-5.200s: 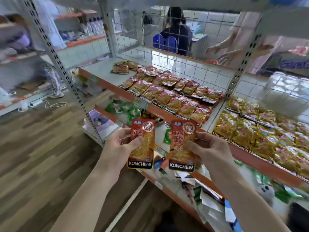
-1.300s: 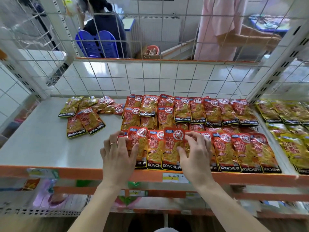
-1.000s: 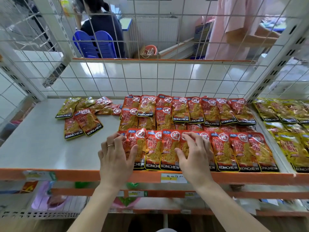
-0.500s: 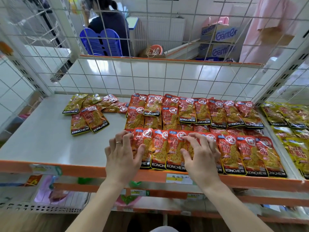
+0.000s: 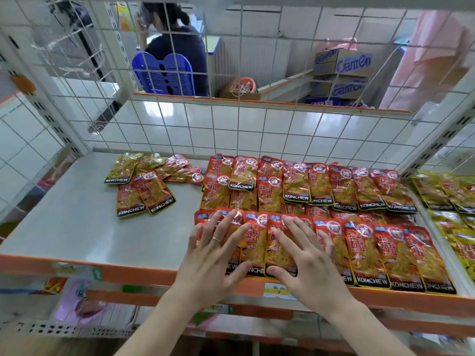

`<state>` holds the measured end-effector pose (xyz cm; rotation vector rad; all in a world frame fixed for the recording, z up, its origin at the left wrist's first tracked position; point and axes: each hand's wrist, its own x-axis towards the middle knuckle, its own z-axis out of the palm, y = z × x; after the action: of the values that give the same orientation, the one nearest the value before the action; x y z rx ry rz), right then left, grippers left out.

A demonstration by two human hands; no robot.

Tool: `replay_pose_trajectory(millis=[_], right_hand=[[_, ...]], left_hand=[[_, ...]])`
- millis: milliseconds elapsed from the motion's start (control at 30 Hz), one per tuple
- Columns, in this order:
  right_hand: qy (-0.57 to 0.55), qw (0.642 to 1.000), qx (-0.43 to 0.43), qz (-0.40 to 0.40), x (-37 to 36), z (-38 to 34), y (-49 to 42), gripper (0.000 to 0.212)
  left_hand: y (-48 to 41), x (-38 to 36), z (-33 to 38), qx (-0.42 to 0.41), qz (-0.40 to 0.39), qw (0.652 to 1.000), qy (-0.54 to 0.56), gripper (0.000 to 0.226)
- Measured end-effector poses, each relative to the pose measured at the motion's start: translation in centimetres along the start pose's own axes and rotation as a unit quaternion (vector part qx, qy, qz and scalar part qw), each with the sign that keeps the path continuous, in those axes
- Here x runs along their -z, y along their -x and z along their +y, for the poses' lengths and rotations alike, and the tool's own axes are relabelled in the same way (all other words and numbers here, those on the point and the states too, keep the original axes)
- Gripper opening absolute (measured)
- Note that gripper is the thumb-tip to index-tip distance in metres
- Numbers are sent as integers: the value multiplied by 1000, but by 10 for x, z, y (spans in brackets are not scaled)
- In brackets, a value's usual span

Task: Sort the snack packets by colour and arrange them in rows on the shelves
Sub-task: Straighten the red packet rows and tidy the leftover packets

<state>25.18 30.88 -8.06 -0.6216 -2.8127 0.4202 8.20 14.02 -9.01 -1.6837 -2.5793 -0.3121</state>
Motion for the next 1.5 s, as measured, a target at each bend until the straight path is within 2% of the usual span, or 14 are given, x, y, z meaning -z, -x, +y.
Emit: replay_pose_trajectory(millis=[300, 600, 767, 1267, 1400, 1500], right_hand=[[-39, 999, -1, 27, -11, 5, 2, 71], [-23, 999, 1, 40, -13, 4, 6, 57], [-22, 999, -7, 38, -14, 3, 5, 57], [-15, 999, 9, 37, -11, 2, 7, 61], [-45, 997, 26, 48, -8, 4, 8, 59], [-86, 993, 51, 70, -3, 6, 10, 58]], left_hand=[[-1, -2, 6, 24, -30, 999, -7, 66], [1, -4, 4, 24, -37, 999, 1, 63], [1, -2, 6, 34, -38, 999, 8, 64], [6, 4, 17, 2, 27, 1000, 12, 60], [12, 7, 24, 17, 49, 999, 5, 57], [21, 14, 29, 57, 80, 995, 13, 56]])
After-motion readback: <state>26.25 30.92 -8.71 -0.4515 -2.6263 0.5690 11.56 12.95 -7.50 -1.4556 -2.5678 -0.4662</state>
